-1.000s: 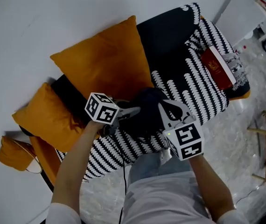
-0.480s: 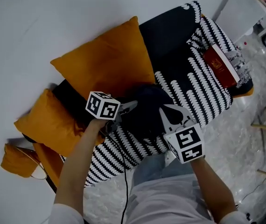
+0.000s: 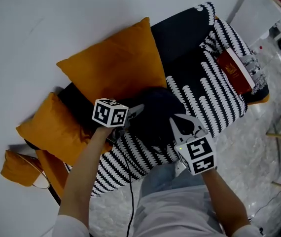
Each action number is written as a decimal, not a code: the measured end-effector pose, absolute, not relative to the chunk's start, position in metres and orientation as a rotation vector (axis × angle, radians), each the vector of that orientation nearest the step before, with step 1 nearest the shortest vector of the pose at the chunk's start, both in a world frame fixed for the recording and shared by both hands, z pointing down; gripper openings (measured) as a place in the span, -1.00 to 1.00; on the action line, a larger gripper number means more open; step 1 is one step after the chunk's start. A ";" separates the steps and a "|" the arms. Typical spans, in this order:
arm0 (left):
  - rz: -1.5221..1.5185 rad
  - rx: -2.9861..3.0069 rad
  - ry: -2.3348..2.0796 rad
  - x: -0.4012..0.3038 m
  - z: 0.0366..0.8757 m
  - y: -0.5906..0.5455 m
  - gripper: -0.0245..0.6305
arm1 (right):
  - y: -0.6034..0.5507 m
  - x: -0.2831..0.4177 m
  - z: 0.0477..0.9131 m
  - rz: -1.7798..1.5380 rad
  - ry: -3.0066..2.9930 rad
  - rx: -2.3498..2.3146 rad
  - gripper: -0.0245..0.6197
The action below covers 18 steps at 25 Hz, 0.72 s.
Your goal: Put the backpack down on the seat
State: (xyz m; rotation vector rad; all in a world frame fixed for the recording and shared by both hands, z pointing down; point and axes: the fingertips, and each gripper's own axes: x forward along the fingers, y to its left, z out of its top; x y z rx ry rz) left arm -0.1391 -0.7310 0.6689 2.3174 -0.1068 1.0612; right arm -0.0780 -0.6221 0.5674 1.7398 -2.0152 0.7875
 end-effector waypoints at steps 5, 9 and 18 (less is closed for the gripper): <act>1.019 2.314 -0.177 -0.141 0.659 -0.734 -0.34 | -0.617 -0.080 0.563 0.788 -2.036 1.728 -0.92; 0.974 2.315 -0.253 -0.148 0.645 -0.737 -0.34 | -0.615 -0.080 0.557 0.784 -2.056 1.722 -0.92; 0.867 2.419 -0.398 -0.154 0.592 -0.728 -0.35 | -0.610 -0.079 0.531 0.729 -2.142 1.658 -0.92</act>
